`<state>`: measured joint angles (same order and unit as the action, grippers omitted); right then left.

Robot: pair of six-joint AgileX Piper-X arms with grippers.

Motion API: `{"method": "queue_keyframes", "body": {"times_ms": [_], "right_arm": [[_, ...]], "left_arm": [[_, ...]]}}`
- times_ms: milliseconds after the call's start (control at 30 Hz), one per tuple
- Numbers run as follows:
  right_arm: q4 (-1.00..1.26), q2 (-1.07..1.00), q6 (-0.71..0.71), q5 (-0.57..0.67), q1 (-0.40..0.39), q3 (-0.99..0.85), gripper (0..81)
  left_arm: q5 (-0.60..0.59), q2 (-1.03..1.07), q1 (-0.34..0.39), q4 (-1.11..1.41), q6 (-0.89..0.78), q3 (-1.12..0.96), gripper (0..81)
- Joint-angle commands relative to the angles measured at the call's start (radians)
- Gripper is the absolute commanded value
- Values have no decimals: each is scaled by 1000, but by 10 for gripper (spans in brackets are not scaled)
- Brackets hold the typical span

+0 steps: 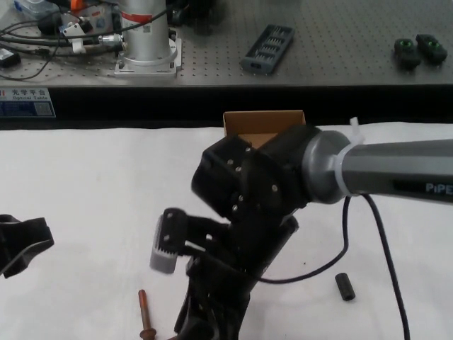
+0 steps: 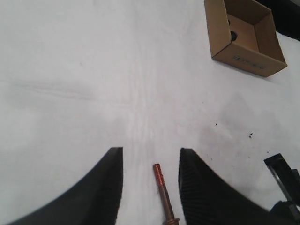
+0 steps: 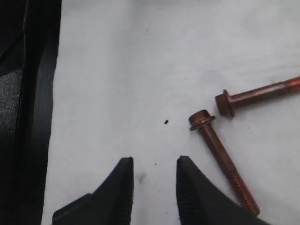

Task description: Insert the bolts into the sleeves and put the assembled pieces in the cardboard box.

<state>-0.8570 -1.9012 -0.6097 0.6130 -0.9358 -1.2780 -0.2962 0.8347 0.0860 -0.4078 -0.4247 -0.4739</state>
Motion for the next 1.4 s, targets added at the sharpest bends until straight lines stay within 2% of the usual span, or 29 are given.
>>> {"method": "queue_keyframes", "body": {"times_ms": [0,200,433,600,1367], "right_arm": [[-43,-3,-84,-37,-34,-13,241],[-45,-40,-102,-74,-45,-35,241],[-43,-86,-180,-259,-45,-96,241],[-11,-88,-199,-310,-42,-122,241],[-31,-128,-202,-312,-44,-137,241]], "left_arm": [[-8,-7,-4,14,24,-3,294],[-8,-7,-4,5,36,-3,294],[-27,-7,-4,-10,43,-3,294],[-31,-7,-4,-10,43,-3,294],[-30,-7,-4,-10,51,-3,294]]}}
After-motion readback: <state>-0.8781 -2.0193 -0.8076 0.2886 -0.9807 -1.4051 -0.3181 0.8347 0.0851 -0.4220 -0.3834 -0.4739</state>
